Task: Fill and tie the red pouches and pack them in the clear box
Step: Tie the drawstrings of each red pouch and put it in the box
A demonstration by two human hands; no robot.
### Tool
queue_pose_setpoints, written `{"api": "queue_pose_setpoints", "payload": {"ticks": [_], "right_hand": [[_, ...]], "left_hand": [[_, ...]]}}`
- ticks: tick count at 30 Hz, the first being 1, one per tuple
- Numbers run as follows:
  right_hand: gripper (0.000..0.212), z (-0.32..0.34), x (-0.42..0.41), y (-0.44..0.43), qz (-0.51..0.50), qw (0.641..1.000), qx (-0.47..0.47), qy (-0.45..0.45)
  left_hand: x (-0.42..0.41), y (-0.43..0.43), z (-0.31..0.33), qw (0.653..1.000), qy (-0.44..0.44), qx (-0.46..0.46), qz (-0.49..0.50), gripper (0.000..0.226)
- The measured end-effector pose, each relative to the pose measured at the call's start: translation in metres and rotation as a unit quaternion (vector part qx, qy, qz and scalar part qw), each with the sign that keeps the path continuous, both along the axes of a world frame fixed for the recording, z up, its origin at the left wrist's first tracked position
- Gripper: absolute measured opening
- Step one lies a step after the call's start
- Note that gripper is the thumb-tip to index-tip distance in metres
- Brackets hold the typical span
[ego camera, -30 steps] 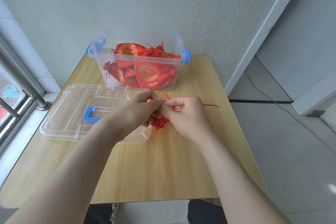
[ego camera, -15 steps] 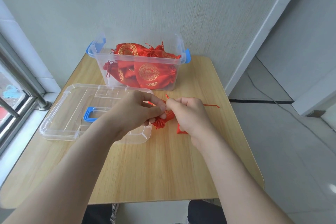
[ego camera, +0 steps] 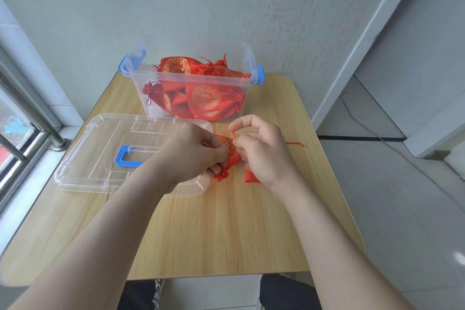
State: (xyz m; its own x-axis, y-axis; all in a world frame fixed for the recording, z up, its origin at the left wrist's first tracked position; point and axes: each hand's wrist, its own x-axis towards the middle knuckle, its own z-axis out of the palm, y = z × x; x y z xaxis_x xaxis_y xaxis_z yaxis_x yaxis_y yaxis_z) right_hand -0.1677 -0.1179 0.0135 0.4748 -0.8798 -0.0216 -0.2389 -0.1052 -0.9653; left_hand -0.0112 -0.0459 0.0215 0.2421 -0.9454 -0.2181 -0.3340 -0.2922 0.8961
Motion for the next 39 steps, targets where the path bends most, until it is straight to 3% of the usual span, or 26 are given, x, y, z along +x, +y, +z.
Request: {"api": "queue_pose_setpoints", "payload": {"ticks": [9, 14, 16, 19, 25, 30, 35, 39], "right_hand": [[0.016, -0.005, 0.002, -0.002, -0.013, 0.998, -0.031, -0.048], [0.021, -0.002, 0.000, -0.004, -0.039, 0.995, -0.036, -0.082], [0.031, -0.005, -0.002, -0.005, -0.061, 0.991, -0.108, -0.044], [0.029, -0.008, -0.003, 0.000, -0.034, 0.977, -0.209, 0.032], [0.018, -0.005, -0.005, 0.007, 0.020, 0.961, -0.271, 0.050], [0.017, -0.012, 0.000, 0.003, -0.007, 0.928, -0.369, 0.047], [0.022, -0.016, 0.000, -0.002, -0.035, 0.913, -0.399, 0.077], [0.024, -0.015, 0.003, -0.002, -0.041, 0.905, -0.412, 0.094]], "left_hand": [[-0.008, 0.003, 0.009, 0.994, -0.077, -0.032, -0.067, 0.018], [-0.008, 0.003, 0.007, 0.994, -0.092, -0.063, -0.012, 0.021], [-0.006, 0.002, 0.005, 0.996, -0.065, -0.063, 0.018, 0.019], [-0.003, 0.002, 0.005, 0.997, -0.018, -0.053, 0.059, 0.017], [-0.004, 0.004, 0.010, 0.996, 0.000, -0.053, 0.075, 0.020], [0.001, 0.004, 0.009, 0.998, -0.008, -0.049, 0.043, 0.018], [0.001, 0.004, 0.009, 0.994, -0.032, -0.101, 0.012, 0.016], [-0.008, 0.002, 0.007, 0.989, -0.048, -0.123, 0.060, 0.015]]}}
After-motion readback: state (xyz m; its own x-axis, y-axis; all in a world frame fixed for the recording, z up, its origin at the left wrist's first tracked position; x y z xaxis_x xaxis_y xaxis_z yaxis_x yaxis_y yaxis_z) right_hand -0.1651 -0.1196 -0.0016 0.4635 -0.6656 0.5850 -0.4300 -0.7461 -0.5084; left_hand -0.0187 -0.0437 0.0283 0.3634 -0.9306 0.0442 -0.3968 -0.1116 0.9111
